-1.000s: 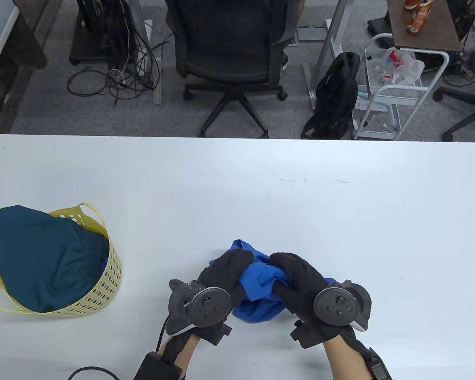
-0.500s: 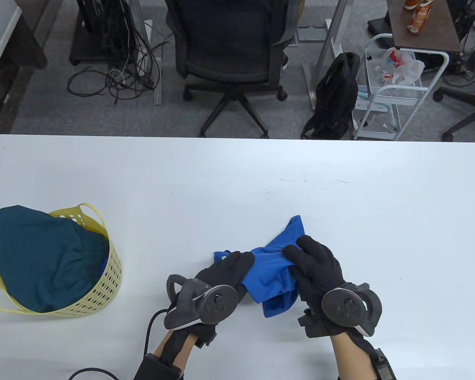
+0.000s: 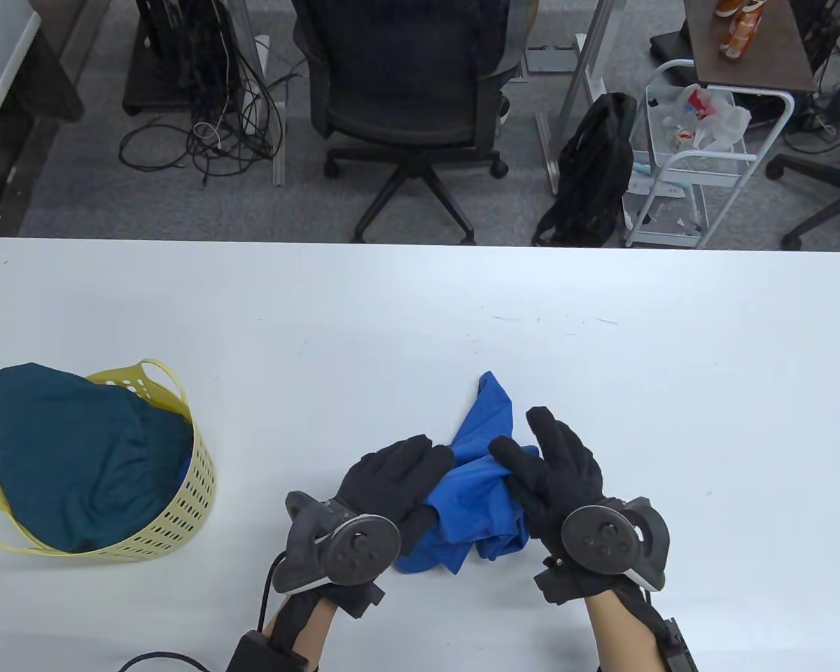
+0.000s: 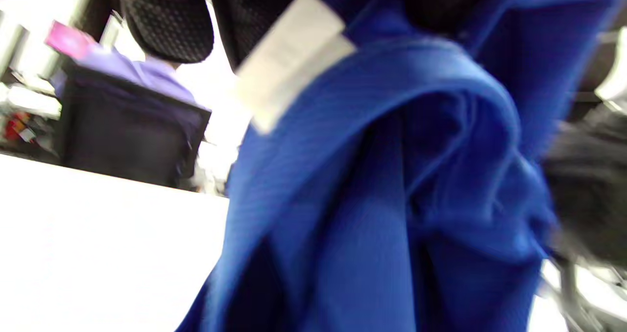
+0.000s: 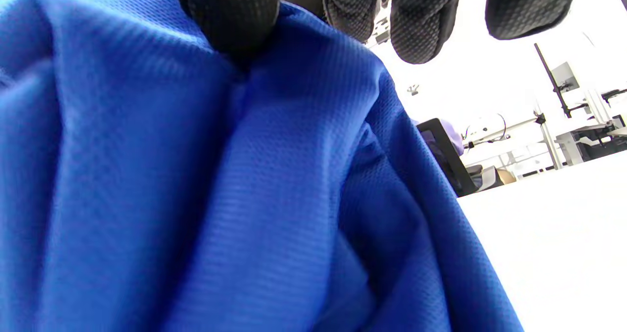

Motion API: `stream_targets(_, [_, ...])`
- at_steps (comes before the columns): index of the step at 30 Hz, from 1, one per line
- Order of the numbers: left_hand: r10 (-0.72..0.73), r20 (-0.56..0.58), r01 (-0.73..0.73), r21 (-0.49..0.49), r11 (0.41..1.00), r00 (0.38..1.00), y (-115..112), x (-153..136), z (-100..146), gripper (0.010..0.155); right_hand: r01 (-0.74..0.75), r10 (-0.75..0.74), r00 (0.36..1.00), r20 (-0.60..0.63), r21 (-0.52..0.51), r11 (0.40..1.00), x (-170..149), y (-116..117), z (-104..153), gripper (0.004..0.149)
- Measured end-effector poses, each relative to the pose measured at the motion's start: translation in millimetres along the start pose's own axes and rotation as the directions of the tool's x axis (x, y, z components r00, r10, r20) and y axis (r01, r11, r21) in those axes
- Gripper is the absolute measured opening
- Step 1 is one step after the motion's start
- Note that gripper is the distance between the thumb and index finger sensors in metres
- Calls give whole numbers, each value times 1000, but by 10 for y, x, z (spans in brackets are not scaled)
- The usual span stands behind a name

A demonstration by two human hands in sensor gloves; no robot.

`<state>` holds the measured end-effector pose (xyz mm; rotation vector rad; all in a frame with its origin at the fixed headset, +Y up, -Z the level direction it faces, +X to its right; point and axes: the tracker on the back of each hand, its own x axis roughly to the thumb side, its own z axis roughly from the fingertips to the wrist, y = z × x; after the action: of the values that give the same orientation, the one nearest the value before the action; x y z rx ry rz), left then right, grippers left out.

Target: Fold and stack clothes and towels from laundry basket

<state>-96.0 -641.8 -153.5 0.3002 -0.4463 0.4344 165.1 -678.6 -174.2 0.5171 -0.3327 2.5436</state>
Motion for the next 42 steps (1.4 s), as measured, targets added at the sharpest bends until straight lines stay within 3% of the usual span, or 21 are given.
stream_targets(2, [-3,-18,4,77,997,1000,32,-30,14,50,26,-26,1000,11,-16,1000,3,-1,7,45])
stream_targets(5, [42,-32,-39,76,996,999,93,-84,20,48,38,-38,999,5,-29,999,7,-23,14,44])
stream_targets(9, [152,-93,-153,-2,988,984,112,-145,-2,45,25,-27,999,-24,-78,997,36,-43,19,46])
stream_targets(11, [130,-201,-137,-24,990,971,102,-221,0,45,13,-14,999,-29,-56,998,19,-65,24,57])
stream_targets(15, [172,-319,-223,-133,966,932,13,-327,-21,46,159,-160,987,-18,-46,986,29,-58,35,58])
stream_targets(18, [250,-331,-302,-116,946,910,3,-323,-20,46,216,-220,974,62,57,975,149,8,31,57])
stream_targets(20, [303,-324,-353,-107,930,896,22,-315,-17,48,253,-271,954,127,143,957,266,68,35,69])
stream_targets(23, [451,-258,-494,-133,859,854,7,-300,-28,48,220,-279,950,143,332,917,454,185,43,106])
stream_targets(25, [568,-208,-604,-221,766,796,-51,-269,-51,48,175,-225,964,140,302,937,486,237,45,112])
stream_targets(26, [624,-190,-652,-260,712,758,-98,-246,-58,48,184,-225,964,143,255,949,466,248,45,105])
stream_targets(27, [673,-180,-695,-259,671,717,-160,-236,-62,50,244,-273,950,153,182,953,427,240,41,83])
stream_targets(28, [688,-185,-712,-209,670,701,-184,-247,-53,58,296,-309,943,126,110,949,382,220,38,60])
stream_targets(29, [715,-146,-730,-163,664,684,-240,-277,-56,74,380,-380,925,28,21,925,283,192,52,50])
stream_targets(30, [726,-128,-736,-176,654,676,-287,-314,-66,84,450,-450,893,-35,-6,893,199,168,59,49])
stream_targets(32, [701,-133,-707,-263,656,700,-383,-404,-81,100,538,-545,827,-136,-88,838,26,99,81,49])
stream_targets(34, [588,-151,-566,-534,628,794,-545,-472,-96,116,597,-621,762,-183,-172,784,-146,3,87,50])
stream_targets(36, [442,-143,-406,-700,588,886,-719,-453,-88,128,603,-637,737,-228,-203,771,-223,-53,97,50])
stream_targets(39, [288,-86,-260,-717,647,954,-898,-349,-90,124,584,-623,738,-260,-216,782,-270,-65,102,51])
stream_targets(41, [262,-92,-264,-597,758,961,-938,-309,-68,103,577,-612,732,-298,-206,790,-301,-66,110,53])
stream_targets(42, [325,-110,-331,-536,777,939,-965,-310,-54,93,563,-601,735,-314,-211,799,-319,-68,117,54])
